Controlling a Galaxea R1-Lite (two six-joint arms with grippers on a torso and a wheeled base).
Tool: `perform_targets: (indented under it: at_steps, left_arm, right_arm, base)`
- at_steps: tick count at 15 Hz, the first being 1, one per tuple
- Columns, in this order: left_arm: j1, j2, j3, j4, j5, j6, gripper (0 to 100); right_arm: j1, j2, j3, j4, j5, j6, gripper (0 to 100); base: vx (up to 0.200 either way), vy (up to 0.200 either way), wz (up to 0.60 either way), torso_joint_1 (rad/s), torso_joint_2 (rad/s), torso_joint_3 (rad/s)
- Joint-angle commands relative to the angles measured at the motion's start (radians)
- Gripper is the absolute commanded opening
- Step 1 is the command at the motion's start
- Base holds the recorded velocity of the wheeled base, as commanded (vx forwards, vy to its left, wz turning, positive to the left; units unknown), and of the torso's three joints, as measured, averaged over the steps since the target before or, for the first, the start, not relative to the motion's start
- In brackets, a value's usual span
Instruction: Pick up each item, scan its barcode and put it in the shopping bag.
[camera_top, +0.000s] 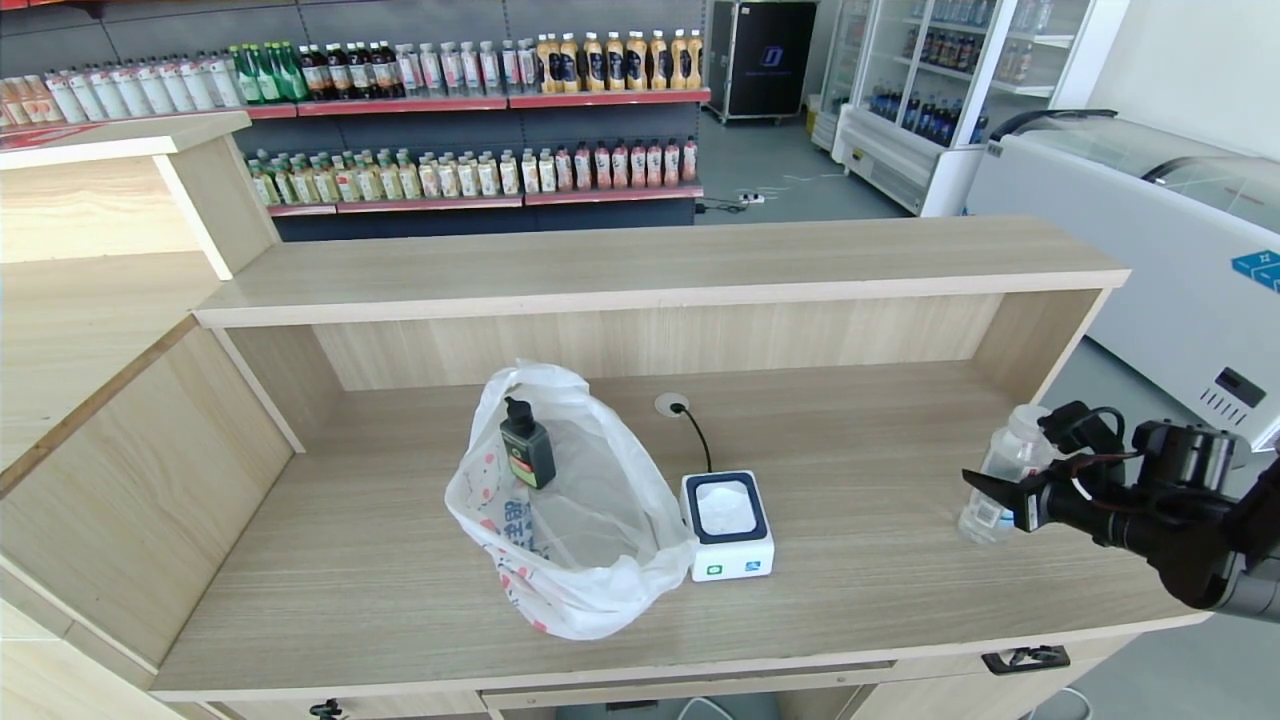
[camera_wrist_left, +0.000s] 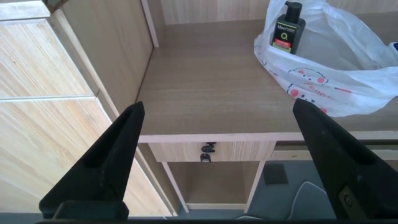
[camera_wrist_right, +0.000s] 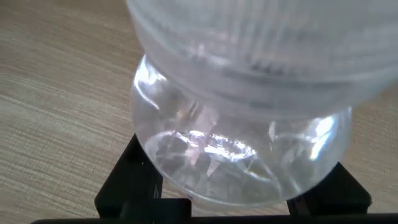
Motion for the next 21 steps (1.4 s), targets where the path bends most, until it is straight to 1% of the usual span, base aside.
perform_targets:
  at_steps: [1, 3, 4, 5, 6, 8, 11, 12, 14, 17, 18, 21]
  left_arm:
    - [0.000, 0.000, 0.000, 0.000, 0.000, 0.000, 100]
    - [0.000, 0.000, 0.000, 0.000, 0.000, 0.000, 100]
    - [0.000, 0.000, 0.000, 0.000, 0.000, 0.000, 100]
    - [0.000, 0.000, 0.000, 0.000, 0.000, 0.000, 100]
    - [0.000, 0.000, 0.000, 0.000, 0.000, 0.000, 100]
    - [0.000, 0.000, 0.000, 0.000, 0.000, 0.000, 100]
    - [0.000, 0.000, 0.000, 0.000, 0.000, 0.000, 100]
    - [0.000, 0.000, 0.000, 0.000, 0.000, 0.000, 100]
    - [0.000, 0.000, 0.000, 0.000, 0.000, 0.000, 100]
    - [0.000, 0.000, 0.000, 0.000, 0.000, 0.000, 100]
    - [0.000, 0.000, 0.000, 0.000, 0.000, 0.000, 100]
    - [0.000, 0.000, 0.000, 0.000, 0.000, 0.000, 100]
  right_arm:
    - [0.003, -0.044, 0.003, 0.002, 0.001, 0.041, 0]
    - [0.020, -0.187, 0.010, 0.055, 0.010, 0.223, 0]
    - [0.038, -0.287, 0.001, 0.135, 0.021, 0.329, 0]
    - [0.059, -0.405, -0.025, 0.246, 0.056, 0.443, 0]
    - [0.075, -0.491, -0.054, 0.333, 0.093, 0.512, 0]
    - [0.132, -0.679, -0.138, 0.540, 0.200, 0.651, 0]
    - [0.234, -0.802, -0.283, 0.712, 0.268, 0.808, 0]
    - [0.273, -0.814, -0.318, 0.732, 0.274, 0.845, 0]
    - [0.342, -0.823, -0.362, 0.750, 0.276, 0.868, 0]
    - [0.425, -0.888, -0.352, 0.808, 0.276, 0.868, 0]
    - [0.434, -0.900, -0.349, 0.822, 0.276, 0.868, 0]
    - [0.540, -1.035, -0.309, 0.951, 0.272, 0.868, 0]
  base:
    - [0.000, 0.000, 0.00, 0.000, 0.00, 0.000]
    - [0.000, 0.000, 0.00, 0.000, 0.00, 0.000]
    - [0.000, 0.000, 0.00, 0.000, 0.00, 0.000]
    - [0.000, 0.000, 0.00, 0.000, 0.00, 0.000]
    - [0.000, 0.000, 0.00, 0.000, 0.00, 0.000]
    - [0.000, 0.000, 0.00, 0.000, 0.00, 0.000]
    - [0.000, 0.000, 0.00, 0.000, 0.00, 0.000]
    - [0.000, 0.000, 0.00, 0.000, 0.00, 0.000]
    - [0.000, 0.000, 0.00, 0.000, 0.00, 0.000]
    - [0.000, 0.000, 0.00, 0.000, 0.00, 0.000]
    - [0.000, 0.000, 0.00, 0.000, 0.00, 0.000]
    - [0.000, 0.000, 0.00, 0.000, 0.00, 0.000]
